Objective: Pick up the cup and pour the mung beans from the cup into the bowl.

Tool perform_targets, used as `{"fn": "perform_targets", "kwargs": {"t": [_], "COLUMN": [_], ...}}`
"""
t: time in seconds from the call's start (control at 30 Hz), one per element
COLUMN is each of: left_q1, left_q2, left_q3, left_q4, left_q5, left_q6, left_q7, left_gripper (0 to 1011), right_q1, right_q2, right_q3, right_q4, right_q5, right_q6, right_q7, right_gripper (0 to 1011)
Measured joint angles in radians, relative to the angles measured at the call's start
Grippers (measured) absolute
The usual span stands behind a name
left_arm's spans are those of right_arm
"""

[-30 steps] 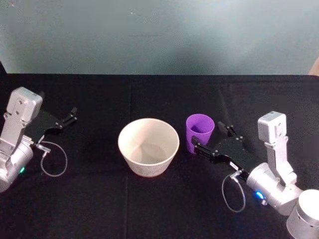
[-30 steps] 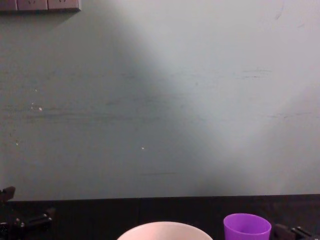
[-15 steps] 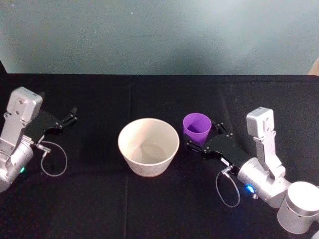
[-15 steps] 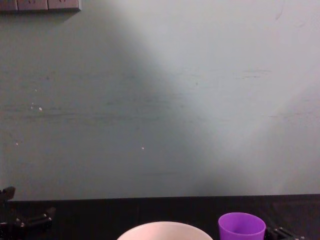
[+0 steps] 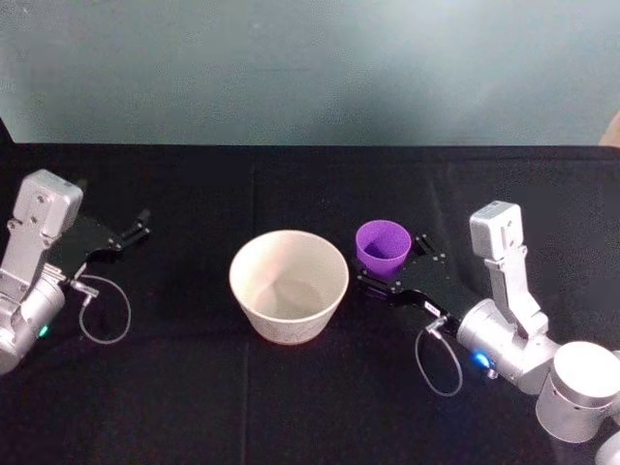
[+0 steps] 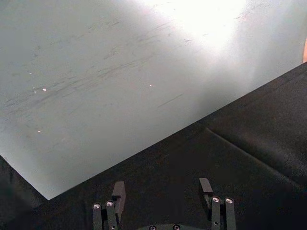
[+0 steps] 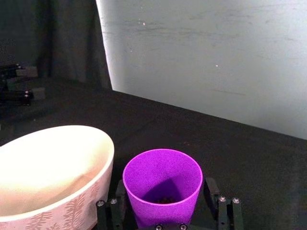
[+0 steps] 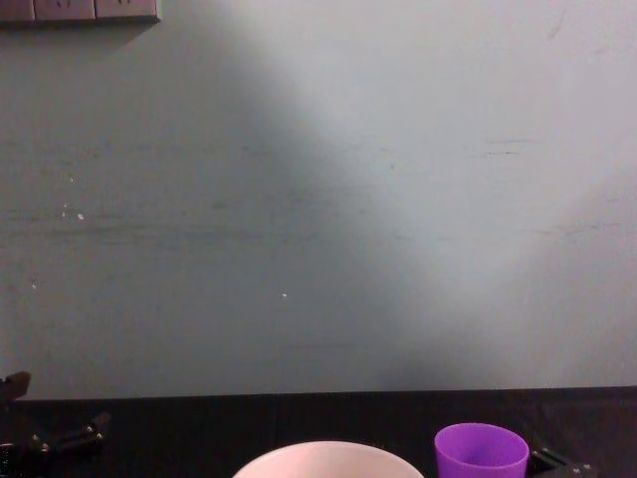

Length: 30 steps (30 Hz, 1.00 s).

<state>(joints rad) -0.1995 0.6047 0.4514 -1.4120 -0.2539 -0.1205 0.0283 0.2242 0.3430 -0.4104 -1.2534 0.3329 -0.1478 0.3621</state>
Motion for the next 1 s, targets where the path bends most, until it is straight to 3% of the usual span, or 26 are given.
{"fn": "perform_targets", "kwargs": {"t": [0.27,0.6,1.0], "left_q1": [0.0,0.0,0.0], "left_q2": [0.0,0.0,0.0], "left_q3": [0.0,0.0,0.0], "left_q4": [0.0,0.0,0.0], "left_q5": [0.0,0.0,0.0], "left_q6": [0.0,0.0,0.0], "left_q7": [0.0,0.0,0.0], "left_gripper": [1000,1000,1000], "right_q1": [0.008,0.007,-0.039], "right_q2": [-0.014,-0.035,-0.007], "right_q3": [0.01,0.032,0.078], "right_q4": [0.011,0.023,-0.114], "right_q5": [-0.009,-0.02,-0.032], "right_q6": [0.008,0.003,0.047], "right_q7": [0.021,0.036,0.033], "right_gripper": [996,755,729]}}
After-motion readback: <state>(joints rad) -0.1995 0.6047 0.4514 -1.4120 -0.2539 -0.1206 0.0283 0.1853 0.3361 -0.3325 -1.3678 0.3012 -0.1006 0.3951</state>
